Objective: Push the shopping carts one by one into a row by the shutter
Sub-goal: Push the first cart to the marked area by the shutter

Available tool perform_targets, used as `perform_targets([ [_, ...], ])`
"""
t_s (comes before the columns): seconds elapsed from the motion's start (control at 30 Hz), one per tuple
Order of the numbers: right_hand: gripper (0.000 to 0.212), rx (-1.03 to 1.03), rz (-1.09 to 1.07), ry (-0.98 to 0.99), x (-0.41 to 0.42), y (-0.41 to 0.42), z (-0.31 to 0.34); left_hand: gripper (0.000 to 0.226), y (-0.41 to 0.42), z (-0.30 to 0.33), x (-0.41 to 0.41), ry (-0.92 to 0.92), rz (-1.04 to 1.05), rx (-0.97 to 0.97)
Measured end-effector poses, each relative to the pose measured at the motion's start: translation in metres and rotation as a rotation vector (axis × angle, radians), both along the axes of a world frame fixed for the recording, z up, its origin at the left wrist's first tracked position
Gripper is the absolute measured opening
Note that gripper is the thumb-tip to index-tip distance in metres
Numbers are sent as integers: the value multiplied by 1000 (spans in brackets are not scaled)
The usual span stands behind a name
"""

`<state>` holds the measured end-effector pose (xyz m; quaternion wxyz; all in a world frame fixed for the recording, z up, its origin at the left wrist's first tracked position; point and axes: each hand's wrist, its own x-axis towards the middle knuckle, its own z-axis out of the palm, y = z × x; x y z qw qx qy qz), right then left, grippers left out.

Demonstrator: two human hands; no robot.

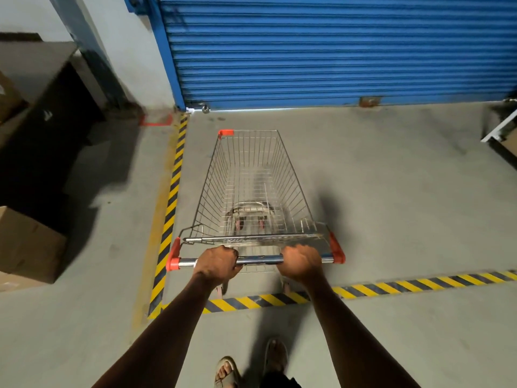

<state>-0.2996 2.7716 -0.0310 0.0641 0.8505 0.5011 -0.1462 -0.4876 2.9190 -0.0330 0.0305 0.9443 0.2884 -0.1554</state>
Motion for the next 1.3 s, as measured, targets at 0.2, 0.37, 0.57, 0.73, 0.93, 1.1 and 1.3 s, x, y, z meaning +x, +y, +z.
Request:
perform_targets([
  [0.2, 25, 29, 20, 19, 16, 21, -1, 37, 20, 2, 14, -4, 10, -4],
  [0.37, 21, 5, 41, 28, 29, 32, -1, 35, 30, 2, 22, -8, 18, 2],
  [0.57, 22, -12, 49, 40, 40, 40, -3, 35, 34, 1, 29, -13, 27, -11],
  [0.73, 21, -25, 61, 26, 42, 41, -5, 36, 35, 0, 29, -12, 22, -18],
  [0.93, 23, -26, 54, 23, 40, 42, -4, 37, 37, 2, 26, -61, 49, -89],
  [1.1, 34, -3, 79, 67, 41, 39, 0, 44, 43, 8, 21, -220, 61, -230],
  [1.3, 57, 253, 112, -48, 30, 9, 1, 44, 21, 6, 12, -458, -8, -173],
])
